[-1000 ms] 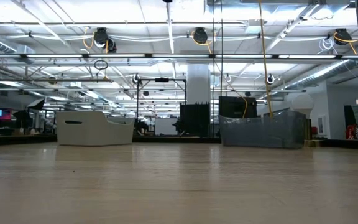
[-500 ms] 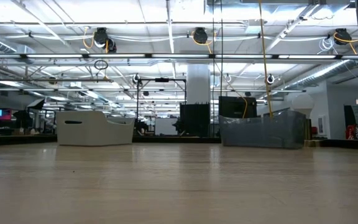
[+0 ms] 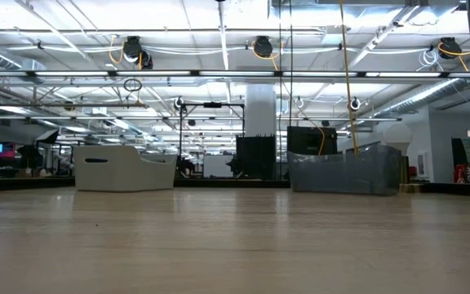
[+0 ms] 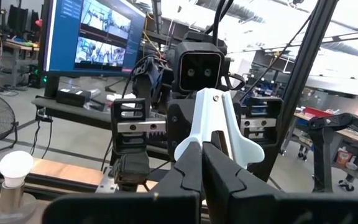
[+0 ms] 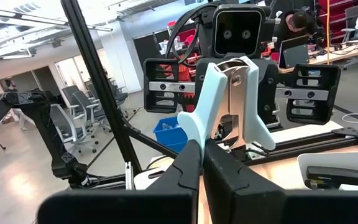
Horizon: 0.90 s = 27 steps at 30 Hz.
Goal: Pick and place Stapler, Stapler remover, tape
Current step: Put the light blue stapler remover into the black bin
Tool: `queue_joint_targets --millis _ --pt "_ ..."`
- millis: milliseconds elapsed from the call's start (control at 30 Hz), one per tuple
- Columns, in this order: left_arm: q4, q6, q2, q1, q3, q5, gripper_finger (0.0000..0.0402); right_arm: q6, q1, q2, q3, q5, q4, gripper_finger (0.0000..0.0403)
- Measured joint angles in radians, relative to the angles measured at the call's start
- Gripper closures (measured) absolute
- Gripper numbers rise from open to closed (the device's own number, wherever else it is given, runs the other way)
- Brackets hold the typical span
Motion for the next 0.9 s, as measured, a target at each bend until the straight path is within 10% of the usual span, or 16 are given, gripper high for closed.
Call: queue_joint_targets --millis 900 --pt "-0.102 0.031 0.001 0.001 0.002 -0.023 0.0376 0.033 0.0 -0.004 0.0 0.015 -0.067 0.0403"
